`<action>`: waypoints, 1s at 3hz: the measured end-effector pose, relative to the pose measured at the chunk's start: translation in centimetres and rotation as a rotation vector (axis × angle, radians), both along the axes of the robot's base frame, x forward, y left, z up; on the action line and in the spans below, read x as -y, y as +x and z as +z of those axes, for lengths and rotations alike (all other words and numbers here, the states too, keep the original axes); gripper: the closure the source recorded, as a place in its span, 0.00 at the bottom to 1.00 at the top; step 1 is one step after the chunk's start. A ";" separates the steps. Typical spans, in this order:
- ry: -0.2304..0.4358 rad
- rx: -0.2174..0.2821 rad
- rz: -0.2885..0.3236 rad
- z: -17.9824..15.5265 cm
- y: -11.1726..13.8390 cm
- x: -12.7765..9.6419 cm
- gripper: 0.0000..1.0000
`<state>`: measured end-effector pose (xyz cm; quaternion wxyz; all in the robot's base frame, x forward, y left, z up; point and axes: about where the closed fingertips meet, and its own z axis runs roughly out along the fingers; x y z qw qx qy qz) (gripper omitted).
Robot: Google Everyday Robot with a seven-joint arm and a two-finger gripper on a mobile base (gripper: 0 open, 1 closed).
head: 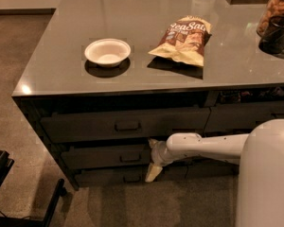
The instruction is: Open middle drawer
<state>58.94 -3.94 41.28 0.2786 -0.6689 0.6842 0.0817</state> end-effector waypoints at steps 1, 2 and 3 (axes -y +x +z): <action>0.000 0.000 0.000 0.0 0.0 0.0 0.00; -0.010 -0.017 0.011 -0.2 -0.3 -0.3 0.00; -0.017 -0.049 0.018 -0.7 -0.6 -0.4 0.00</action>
Offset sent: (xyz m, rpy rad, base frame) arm -0.0042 0.0037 -0.0022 -0.0235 0.0337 0.0197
